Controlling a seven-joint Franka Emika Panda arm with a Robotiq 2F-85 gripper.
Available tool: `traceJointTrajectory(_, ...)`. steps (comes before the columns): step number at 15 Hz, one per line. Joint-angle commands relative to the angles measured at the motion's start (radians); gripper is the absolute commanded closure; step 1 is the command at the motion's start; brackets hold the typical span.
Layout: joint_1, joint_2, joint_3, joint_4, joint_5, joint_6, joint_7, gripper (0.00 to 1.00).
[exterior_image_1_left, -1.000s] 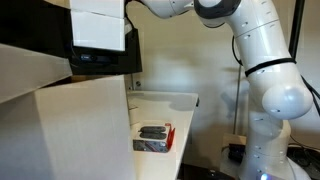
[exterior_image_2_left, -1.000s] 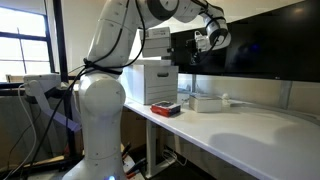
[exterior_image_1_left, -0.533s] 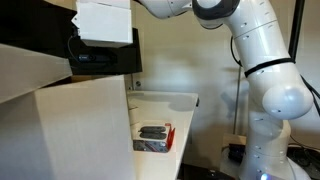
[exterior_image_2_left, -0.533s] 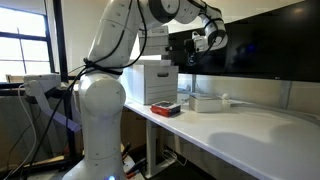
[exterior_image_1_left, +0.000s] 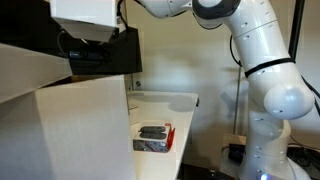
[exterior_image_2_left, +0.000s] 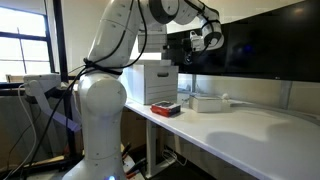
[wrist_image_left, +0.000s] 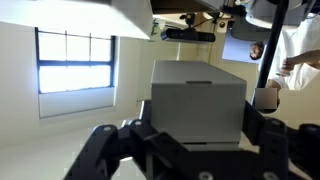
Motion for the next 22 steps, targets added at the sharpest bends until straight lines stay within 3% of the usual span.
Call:
traceJointTrajectory(1, -0.001, -0.037, -0.002, -0.03, 0.057, 0.065, 0.005, 0.42)
traceJointTrajectory(22, 0.043, -0.105, 0.013, -0.194, 0.095, 0.301, 0.01, 0.42)
